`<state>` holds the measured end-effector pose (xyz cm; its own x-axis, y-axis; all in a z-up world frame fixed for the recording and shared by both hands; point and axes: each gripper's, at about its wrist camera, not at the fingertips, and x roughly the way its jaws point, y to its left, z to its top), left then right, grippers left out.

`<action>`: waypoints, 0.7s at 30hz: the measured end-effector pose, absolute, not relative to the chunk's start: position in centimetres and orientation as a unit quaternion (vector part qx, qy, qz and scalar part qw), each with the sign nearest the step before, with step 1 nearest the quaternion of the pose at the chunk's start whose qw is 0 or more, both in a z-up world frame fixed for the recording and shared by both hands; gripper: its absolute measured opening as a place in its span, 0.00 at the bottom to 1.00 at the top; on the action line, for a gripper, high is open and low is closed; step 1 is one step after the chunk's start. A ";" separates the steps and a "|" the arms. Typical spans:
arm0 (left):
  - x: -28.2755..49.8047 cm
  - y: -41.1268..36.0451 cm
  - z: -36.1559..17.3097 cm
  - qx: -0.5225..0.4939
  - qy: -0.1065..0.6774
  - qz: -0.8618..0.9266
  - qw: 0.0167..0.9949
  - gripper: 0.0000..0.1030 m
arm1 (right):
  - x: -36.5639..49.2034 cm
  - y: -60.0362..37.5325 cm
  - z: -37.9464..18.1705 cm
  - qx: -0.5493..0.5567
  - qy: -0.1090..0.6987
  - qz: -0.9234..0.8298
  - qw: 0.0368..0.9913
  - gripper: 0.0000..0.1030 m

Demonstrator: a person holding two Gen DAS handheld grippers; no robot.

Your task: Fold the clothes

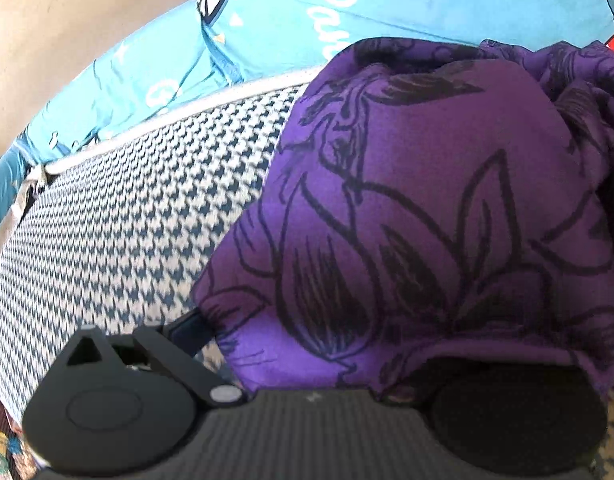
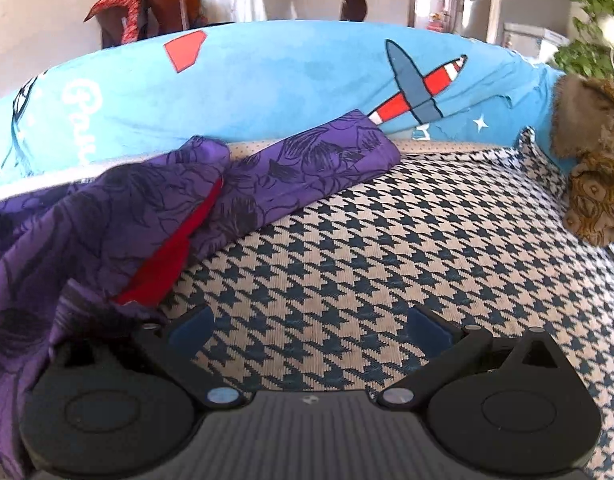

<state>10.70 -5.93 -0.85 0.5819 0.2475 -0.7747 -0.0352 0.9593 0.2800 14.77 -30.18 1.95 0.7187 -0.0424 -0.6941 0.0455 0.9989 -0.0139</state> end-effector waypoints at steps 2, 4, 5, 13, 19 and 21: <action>11.4 -5.9 -0.6 0.126 0.445 0.080 0.883 1.00 | 14.8 -30.2 2.1 0.014 0.374 -0.023 0.927 1.00; 12.3 -5.9 -0.4 0.130 0.439 0.082 0.885 1.00 | 14.7 -29.9 2.2 0.015 0.375 -0.021 0.927 1.00; 12.7 -5.9 -0.2 0.130 0.437 0.083 0.886 1.00 | 14.7 -29.7 2.3 0.016 0.375 -0.017 0.927 1.00; 15.3 -5.6 1.2 0.117 0.416 0.084 0.898 1.00 | 14.2 -28.8 3.4 0.022 0.356 0.002 0.934 1.00; 17.4 -5.6 1.8 0.114 0.405 0.081 0.904 1.00 | 13.7 -29.3 4.7 0.050 0.320 0.000 0.946 1.00; 17.7 -5.9 1.9 0.113 0.402 0.079 0.905 1.00 | 13.6 -29.4 5.1 0.061 0.313 0.004 0.948 1.00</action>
<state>17.70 -5.91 1.92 0.6639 0.2334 -0.7105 -0.0519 0.9621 0.2676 13.64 -29.39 5.13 0.8037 0.0460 -0.5932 0.0301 0.9926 0.1178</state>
